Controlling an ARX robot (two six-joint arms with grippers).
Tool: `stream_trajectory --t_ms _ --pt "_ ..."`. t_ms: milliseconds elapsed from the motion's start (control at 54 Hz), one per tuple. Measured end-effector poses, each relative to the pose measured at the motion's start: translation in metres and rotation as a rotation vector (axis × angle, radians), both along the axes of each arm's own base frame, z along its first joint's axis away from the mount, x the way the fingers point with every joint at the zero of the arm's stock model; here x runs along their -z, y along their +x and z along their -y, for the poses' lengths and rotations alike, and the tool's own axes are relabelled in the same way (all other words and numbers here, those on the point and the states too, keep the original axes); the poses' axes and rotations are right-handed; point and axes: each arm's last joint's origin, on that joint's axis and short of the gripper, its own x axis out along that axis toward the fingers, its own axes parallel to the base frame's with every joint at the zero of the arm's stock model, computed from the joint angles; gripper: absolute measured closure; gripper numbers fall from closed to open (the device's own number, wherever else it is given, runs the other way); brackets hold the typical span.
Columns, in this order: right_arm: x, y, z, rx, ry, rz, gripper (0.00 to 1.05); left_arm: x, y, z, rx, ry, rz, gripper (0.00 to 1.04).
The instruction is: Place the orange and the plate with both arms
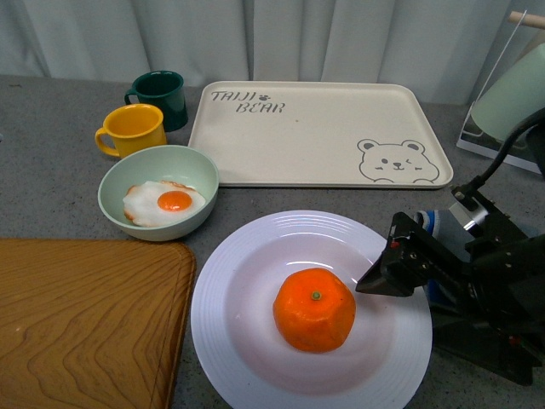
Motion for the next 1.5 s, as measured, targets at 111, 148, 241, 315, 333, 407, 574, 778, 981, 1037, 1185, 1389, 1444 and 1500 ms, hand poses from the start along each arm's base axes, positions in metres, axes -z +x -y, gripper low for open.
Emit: stream_trajectory --t_ms 111,148,241,315,333,407,574,778,981,1037,1185,1389,1444,1500 --pt "0.004 0.009 -0.004 0.000 -0.004 -0.023 0.09 0.000 0.000 0.000 0.000 0.000 0.000 0.07" --pt "0.005 0.011 -0.005 0.000 -0.008 -0.031 0.09 0.000 0.000 0.000 0.000 0.000 0.000 0.07" --pt "0.008 0.018 -0.006 0.010 -0.040 -0.070 0.21 0.000 0.000 0.000 0.000 0.000 0.000 0.07" --pt "0.010 0.020 -0.004 0.015 -0.059 -0.095 0.34 0.000 0.000 0.000 0.000 0.000 0.000 0.07" --pt "0.010 0.020 -0.004 0.016 -0.061 -0.098 0.36 0.000 0.000 0.000 0.000 0.000 0.000 0.07" --pt "0.012 0.022 -0.003 0.022 -0.070 -0.112 0.47 0.000 0.000 0.000 0.000 0.000 0.000 0.07" --pt "0.016 0.022 -0.002 0.016 -0.078 -0.136 0.71 0.000 0.000 0.000 0.000 0.000 0.000 0.07" --pt "0.015 0.022 -0.004 -0.012 -0.033 -0.143 0.86 0.000 0.000 0.000 0.000 0.000 0.000 0.07" --pt "0.012 0.019 -0.003 -0.019 -0.011 -0.101 0.87 0.000 0.000 0.000 0.000 0.000 0.000 0.07" --pt "0.010 0.017 -0.003 -0.021 0.000 -0.071 0.89 0.000 0.000 0.000 0.000 0.000 0.000 0.07" --pt "0.002 0.011 -0.002 -0.017 0.086 0.040 0.95 0.000 0.000 0.000 0.000 0.000 0.000 0.07" --pt "-0.005 0.003 0.000 0.015 0.179 0.155 1.01 0.000 0.000 0.000 0.000 0.000 0.000 0.07" --pt "-0.007 0.004 0.002 0.013 0.199 0.187 1.01 0.000 0.000 0.000 0.000 0.000 0.000 0.07" --pt "-0.013 0.007 0.003 0.010 0.238 0.221 1.01 0.000 0.000 0.000 0.000 0.000 0.000 0.07"
